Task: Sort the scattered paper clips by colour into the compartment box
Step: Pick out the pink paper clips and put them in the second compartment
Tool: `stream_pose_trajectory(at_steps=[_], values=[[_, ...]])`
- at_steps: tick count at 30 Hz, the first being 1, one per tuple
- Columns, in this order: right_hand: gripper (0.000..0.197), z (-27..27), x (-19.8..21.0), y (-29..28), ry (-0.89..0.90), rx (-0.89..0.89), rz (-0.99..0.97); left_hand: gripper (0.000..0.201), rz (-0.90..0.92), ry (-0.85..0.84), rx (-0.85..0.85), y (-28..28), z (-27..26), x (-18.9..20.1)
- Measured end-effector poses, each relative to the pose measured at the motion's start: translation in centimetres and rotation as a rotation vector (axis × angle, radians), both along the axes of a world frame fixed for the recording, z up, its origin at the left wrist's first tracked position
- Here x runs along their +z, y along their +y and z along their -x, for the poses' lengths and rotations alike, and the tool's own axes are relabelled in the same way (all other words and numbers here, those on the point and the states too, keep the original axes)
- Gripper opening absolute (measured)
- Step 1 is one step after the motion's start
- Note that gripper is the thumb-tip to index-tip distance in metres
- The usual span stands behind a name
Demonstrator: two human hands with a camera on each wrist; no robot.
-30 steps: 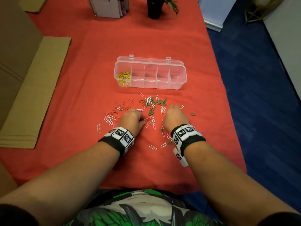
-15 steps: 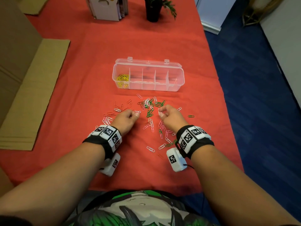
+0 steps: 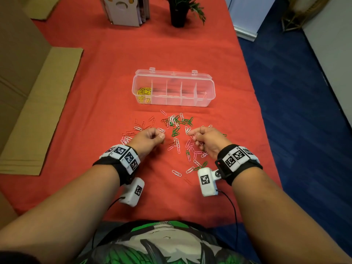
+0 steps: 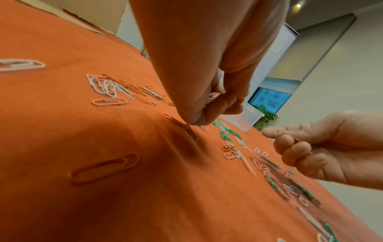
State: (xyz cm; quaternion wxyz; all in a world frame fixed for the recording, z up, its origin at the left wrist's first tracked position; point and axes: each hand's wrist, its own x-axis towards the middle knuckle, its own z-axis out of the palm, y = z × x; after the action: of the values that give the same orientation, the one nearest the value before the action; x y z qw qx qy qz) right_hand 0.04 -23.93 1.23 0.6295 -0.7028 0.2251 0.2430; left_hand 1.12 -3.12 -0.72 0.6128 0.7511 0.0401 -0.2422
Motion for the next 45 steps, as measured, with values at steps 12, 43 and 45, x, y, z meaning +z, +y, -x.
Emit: stream_pose_trajectory(at_steps=[12, 43, 45], values=[[0.033, 0.4, 0.1, -0.7, 0.009, -0.063, -0.012, 0.023, 0.245, 0.421, 0.198, -2.0, -0.4, 2.1], [0.025, 0.6, 0.4, 0.6, 0.03, -0.143, -0.087, 0.036, 0.033, 0.265, 0.069, -2.2, 0.5, 0.3], [0.023, 0.9, 0.8, 0.5, 0.049, -0.24, -0.239, 0.035, -0.03, 0.146, 0.052, -2.2, 0.4, 0.2]])
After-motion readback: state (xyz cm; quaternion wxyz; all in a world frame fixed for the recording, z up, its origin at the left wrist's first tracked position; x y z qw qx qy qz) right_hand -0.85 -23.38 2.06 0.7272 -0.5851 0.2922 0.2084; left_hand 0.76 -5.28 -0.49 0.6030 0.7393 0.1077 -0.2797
